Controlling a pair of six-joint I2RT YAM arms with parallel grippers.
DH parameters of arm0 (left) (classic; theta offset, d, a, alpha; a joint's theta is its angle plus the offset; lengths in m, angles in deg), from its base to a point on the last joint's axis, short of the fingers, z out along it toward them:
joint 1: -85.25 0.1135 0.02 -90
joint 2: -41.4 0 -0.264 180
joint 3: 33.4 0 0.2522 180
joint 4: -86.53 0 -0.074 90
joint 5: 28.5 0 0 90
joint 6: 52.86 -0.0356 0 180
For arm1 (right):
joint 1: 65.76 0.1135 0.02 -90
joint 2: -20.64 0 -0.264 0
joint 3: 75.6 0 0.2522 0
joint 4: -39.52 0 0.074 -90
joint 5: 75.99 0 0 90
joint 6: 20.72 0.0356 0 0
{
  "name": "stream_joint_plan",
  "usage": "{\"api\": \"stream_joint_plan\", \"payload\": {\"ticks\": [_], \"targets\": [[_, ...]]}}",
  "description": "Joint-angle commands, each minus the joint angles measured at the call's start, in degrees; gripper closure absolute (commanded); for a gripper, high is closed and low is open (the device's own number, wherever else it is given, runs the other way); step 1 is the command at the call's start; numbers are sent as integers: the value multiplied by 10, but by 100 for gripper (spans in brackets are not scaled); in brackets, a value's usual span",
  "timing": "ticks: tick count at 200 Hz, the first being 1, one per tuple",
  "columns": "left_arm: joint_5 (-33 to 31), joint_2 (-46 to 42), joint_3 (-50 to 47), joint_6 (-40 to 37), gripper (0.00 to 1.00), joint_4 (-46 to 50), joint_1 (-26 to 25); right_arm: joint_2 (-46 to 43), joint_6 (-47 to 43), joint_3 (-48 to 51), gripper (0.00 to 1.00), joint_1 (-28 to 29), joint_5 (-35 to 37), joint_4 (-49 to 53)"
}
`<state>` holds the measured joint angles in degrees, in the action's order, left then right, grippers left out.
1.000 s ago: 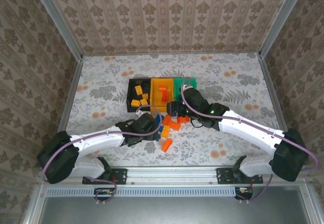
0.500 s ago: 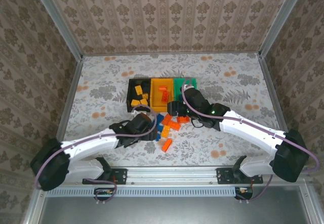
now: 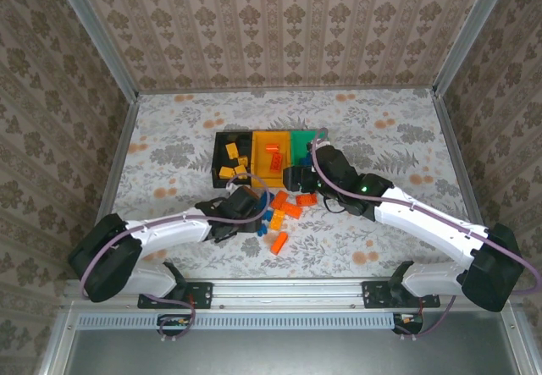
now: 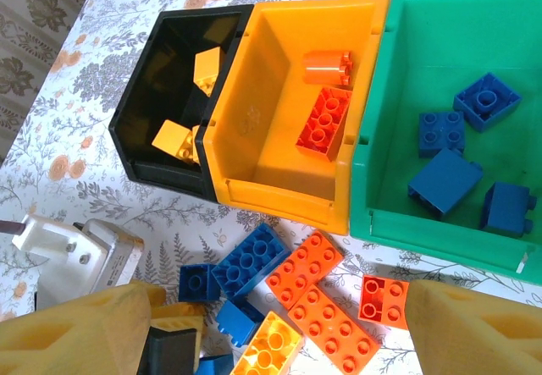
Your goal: Sort the legos into containers by color
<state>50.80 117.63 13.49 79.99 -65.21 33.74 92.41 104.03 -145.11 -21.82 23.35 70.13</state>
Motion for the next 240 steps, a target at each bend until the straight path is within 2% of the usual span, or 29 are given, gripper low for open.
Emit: {"api": "stream_joint_plan", "payload": {"ticks": [1,61,76,97,129,182,193,213,240], "targets": [[-4,-25,-16,7,45,23,6,-7,2,2,19,-6,12,-1],[-23,-112,23,-10,56,93,19,-15,7,8,19,-10,14,-2],[-26,-135,52,-29,56,117,40,-23,9,13,19,-11,15,-1],[-19,-139,105,-67,56,132,100,-31,10,20,19,-13,17,-2],[3,-60,194,-113,56,101,178,-29,17,29,19,-17,17,1],[-7,122,336,-147,56,90,229,-41,25,42,19,-21,16,11],[-11,147,358,-151,53,97,233,-48,27,45,19,-20,16,13],[-6,179,393,-153,39,108,236,-58,29,49,18,-21,12,18],[9,171,408,-147,22,112,232,-65,31,51,17,-20,7,34]]}}
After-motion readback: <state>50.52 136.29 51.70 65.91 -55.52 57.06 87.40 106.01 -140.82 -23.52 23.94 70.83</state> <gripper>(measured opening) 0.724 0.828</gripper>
